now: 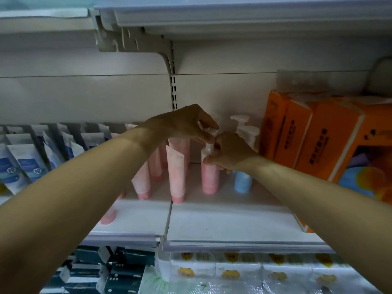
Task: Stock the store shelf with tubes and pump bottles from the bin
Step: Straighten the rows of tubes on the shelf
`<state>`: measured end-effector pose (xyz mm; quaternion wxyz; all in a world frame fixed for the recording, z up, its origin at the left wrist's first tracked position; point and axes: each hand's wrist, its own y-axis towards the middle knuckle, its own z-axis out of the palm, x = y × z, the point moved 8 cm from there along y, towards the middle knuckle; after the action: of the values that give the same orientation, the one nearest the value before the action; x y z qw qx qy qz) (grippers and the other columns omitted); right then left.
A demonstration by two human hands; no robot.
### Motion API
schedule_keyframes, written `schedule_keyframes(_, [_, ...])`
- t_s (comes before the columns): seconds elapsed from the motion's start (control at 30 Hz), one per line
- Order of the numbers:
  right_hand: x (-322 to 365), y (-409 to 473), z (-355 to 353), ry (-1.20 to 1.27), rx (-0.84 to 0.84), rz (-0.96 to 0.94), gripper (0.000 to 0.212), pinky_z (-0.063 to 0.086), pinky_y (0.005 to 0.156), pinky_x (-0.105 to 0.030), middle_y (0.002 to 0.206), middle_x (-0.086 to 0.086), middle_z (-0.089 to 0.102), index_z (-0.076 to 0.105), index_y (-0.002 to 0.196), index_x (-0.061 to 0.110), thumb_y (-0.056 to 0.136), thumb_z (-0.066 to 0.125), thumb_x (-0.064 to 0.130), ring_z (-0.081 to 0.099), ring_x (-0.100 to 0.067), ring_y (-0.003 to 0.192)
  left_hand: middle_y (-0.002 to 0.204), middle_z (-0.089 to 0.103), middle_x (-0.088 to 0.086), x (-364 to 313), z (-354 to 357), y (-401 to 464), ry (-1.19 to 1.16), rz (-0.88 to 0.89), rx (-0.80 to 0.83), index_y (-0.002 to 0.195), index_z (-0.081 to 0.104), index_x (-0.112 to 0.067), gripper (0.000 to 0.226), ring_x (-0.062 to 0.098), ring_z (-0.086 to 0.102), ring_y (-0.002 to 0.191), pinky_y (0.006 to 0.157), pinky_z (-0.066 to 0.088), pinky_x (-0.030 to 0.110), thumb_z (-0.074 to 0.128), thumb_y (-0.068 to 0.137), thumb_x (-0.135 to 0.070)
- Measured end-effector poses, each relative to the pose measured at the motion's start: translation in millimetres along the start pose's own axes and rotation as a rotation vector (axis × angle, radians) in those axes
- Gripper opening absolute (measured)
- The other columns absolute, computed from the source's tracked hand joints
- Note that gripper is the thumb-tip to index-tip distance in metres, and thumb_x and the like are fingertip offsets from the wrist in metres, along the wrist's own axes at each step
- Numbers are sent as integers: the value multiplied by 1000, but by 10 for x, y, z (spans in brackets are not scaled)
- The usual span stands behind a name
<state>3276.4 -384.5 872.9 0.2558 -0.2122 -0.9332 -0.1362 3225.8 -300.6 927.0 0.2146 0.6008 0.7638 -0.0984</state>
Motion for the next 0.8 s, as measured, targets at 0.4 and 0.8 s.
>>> schedule_keyframes(0.4, [205, -81, -722, -289, -161, -27, 11, 54, 63, -29, 84, -6, 68, 66, 86, 13, 85, 68, 24, 67, -22, 71, 107, 69, -1, -29, 80, 64, -3, 31, -31, 115, 70, -21, 36, 15, 67, 94, 73, 51, 13, 76, 79, -24])
schedule_keyframes(0.8, [-338, 163, -721, -352, -1, -147, 42, 49, 89, -31, 147, 4, 46, 66, 113, 11, 72, 74, 6, 54, -24, 122, 113, 65, 0, -3, 93, 51, 17, 19, -72, 120, 67, -23, 41, 8, 60, 97, 74, 43, 13, 75, 80, -29])
